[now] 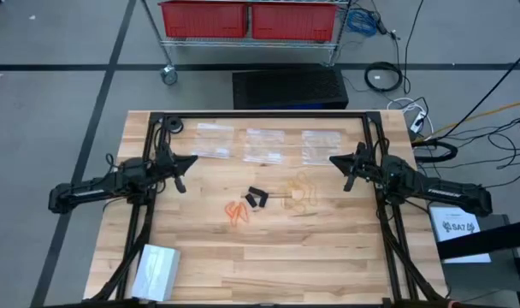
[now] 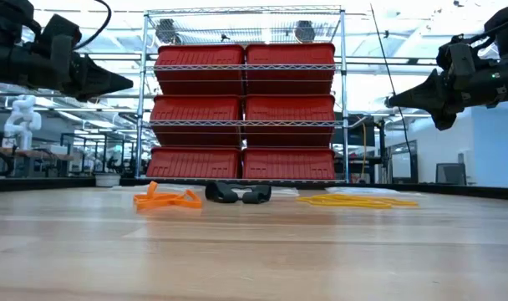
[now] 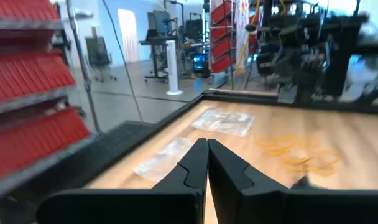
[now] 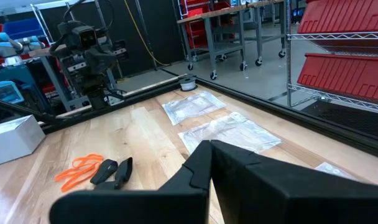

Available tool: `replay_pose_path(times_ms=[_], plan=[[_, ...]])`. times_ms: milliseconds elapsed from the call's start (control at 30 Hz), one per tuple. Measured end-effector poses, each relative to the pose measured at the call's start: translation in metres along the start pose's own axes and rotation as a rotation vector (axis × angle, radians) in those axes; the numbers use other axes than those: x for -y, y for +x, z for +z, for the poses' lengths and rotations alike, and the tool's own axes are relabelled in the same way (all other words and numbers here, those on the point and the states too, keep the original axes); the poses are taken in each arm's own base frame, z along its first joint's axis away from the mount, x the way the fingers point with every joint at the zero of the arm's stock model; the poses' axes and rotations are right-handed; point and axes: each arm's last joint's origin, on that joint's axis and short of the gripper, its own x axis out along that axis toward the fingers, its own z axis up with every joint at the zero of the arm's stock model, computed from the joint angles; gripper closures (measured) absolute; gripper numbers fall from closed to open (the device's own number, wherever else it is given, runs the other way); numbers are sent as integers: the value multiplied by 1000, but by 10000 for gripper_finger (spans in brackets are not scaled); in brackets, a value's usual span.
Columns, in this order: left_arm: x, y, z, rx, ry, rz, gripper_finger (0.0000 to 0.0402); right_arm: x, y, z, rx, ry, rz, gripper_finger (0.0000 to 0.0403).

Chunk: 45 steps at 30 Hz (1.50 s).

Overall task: Sort rubber bands
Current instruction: Open the middle transparent zip bag

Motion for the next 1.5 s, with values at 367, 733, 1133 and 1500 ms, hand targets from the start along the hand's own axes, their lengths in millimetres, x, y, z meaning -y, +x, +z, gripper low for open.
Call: replay_pose_path(times_ms=[367,733,1133,1500], plan=[[0,0,4,44,-23,-17,384,0,0,0,0,0,0,403],[3,11,-2,-41,26,-49,384,0,0,0,4,1,0,403],[7,65,-7,-356,135,-31,384,-3,-1,13,137,27,31,403],[14,173,-5,-589,390,-144,379,-4,-1,16,162,33,39,403]])
